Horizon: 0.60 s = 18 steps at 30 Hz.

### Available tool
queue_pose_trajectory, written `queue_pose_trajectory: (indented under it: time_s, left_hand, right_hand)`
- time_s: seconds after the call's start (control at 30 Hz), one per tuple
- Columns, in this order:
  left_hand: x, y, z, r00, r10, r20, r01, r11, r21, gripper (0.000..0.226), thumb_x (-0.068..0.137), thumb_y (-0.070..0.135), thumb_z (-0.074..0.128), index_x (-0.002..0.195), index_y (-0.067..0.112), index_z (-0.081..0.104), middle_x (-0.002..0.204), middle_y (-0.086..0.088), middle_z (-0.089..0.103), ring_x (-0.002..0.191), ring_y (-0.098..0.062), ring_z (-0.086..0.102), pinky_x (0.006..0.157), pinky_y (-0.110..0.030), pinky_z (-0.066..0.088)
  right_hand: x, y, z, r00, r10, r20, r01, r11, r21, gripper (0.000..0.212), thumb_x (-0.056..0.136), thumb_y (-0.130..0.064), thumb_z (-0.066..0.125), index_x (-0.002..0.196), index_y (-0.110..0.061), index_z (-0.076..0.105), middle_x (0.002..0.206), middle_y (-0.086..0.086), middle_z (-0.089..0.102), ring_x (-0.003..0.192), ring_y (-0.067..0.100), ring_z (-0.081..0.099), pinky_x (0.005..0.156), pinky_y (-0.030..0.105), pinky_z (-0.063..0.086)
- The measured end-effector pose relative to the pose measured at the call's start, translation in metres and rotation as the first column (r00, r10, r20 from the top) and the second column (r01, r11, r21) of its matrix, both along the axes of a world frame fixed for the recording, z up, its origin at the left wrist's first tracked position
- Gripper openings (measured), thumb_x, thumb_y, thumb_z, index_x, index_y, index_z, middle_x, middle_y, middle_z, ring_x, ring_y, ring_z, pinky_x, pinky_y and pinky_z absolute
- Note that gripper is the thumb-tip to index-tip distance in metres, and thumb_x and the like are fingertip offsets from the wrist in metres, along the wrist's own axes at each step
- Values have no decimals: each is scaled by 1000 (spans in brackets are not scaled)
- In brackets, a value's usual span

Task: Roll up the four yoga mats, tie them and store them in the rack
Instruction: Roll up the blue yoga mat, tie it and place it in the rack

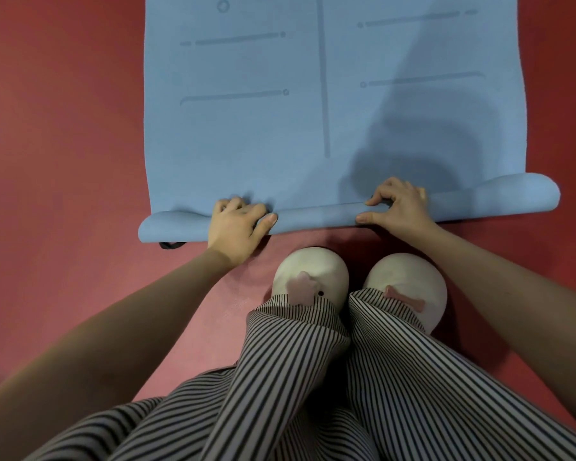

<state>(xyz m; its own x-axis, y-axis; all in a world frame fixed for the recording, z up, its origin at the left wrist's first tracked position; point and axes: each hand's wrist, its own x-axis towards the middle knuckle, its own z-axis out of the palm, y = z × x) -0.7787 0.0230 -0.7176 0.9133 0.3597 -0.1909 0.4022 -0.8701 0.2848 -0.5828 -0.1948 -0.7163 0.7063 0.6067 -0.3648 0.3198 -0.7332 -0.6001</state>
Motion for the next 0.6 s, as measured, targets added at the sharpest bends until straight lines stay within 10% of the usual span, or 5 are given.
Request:
queue_pose_trajectory:
  time_s: [0.13,0.37,0.6]
  left_hand:
    - [1,3,-8,999,-26,23,25,998,51,48,94,44,30,85,12,65,101,-12,58,98,-27,40,87,-36,19]
    - [4,4,-4,992,-125,30,125,992,4,40,93,37,35,87,10,64,83,-9,59,71,-30,55,67,-37,42]
    - [-9,15,-7,986,-114,125,131,981,-142,39,92,37,38,94,8,64,88,-7,60,79,-25,53,74,-27,31]
  right_hand:
    - [1,1,1,1000,2,-8,-3,1000,-22,32,63,-30,85,85,-11,71,101,8,61,104,23,53,74,22,15]
    - [2,1,1,1000,11,-8,-12,1000,-27,33,63,-33,84,85,-12,70,99,4,62,104,22,53,74,21,15]
    - [3,2,2,1000,30,10,-30,999,-26,34,63,-34,85,85,-11,71,97,6,63,101,23,54,74,22,15]
